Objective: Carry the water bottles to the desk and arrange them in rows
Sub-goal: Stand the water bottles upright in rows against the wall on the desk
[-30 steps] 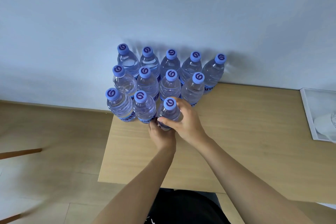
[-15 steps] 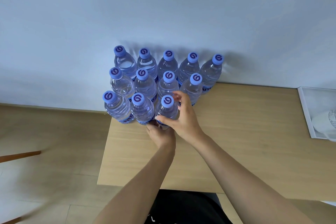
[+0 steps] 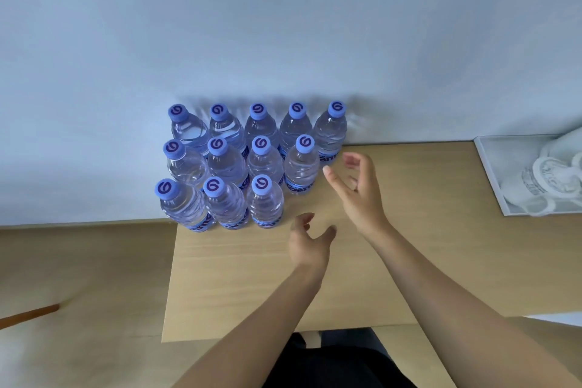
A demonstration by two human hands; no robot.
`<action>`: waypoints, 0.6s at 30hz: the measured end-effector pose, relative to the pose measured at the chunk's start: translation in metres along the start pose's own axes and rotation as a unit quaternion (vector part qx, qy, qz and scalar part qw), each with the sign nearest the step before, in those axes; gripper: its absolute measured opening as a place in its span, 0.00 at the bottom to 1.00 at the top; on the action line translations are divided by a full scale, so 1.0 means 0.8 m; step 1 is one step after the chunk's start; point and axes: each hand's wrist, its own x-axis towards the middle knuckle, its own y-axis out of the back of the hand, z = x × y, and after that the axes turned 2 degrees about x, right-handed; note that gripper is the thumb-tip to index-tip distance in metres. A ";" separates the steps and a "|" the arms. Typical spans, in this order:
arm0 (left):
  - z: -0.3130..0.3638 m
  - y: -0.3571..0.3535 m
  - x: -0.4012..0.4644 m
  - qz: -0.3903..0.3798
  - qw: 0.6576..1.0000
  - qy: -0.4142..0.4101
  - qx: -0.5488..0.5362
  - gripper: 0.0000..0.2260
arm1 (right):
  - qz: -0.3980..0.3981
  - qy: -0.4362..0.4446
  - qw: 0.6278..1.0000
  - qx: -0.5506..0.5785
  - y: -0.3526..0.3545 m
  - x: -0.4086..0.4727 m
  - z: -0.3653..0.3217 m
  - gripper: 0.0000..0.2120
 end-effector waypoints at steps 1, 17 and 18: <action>0.008 -0.007 0.001 -0.008 1.000 -0.016 0.011 0.22 | 0.004 0.002 1.000 -0.010 0.008 0.011 -0.001 0.24; 0.077 -0.079 0.050 0.019 0.996 -0.069 0.054 0.24 | -0.160 0.026 0.983 -0.085 0.012 0.162 -0.004 0.27; 0.077 -0.081 0.052 0.024 0.996 -0.065 0.052 0.24 | -0.161 0.026 0.983 -0.083 0.010 0.165 -0.002 0.26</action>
